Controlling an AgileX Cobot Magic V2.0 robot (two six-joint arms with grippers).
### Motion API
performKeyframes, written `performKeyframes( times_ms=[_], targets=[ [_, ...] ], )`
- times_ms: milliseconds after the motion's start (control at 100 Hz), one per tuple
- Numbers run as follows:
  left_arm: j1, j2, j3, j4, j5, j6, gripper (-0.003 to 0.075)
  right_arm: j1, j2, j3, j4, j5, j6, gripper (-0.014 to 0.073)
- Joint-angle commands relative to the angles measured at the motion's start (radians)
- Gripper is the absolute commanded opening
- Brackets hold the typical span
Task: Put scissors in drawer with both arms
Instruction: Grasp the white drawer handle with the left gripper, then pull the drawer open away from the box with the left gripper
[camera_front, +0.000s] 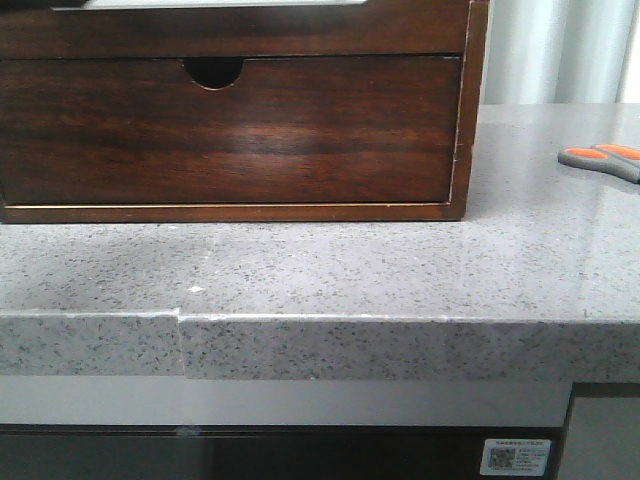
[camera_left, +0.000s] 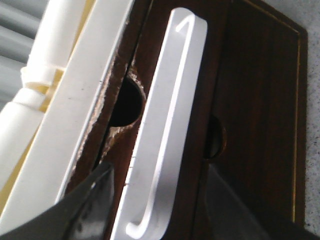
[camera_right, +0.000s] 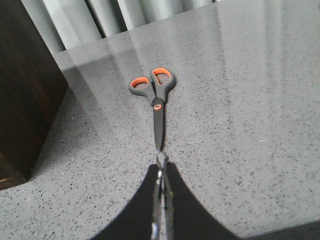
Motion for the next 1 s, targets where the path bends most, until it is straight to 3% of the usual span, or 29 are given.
performKeyframes(
  times_ms=[0, 180, 460, 990],
  targets=[
    [-0.016, 0.024, -0.057, -0.024, -0.004, -0.002, 0.0378, -0.004, 0.019, -0.028, 0.004, -0.085, -0.003, -0.0071],
    [-0.016, 0.067, -0.08, -0.022, -0.004, 0.002, 0.0314, -0.004, 0.019, -0.028, 0.004, -0.085, -0.003, -0.0071],
    [-0.016, 0.08, -0.08, 0.021, -0.008, 0.002, -0.0016, -0.004, 0.019, -0.028, 0.004, -0.085, -0.003, -0.0071],
    [-0.016, -0.062, 0.027, 0.021, -0.127, -0.074, -0.0018, 0.002, 0.017, -0.028, 0.004, -0.085, -0.003, -0.0071]
  ],
)
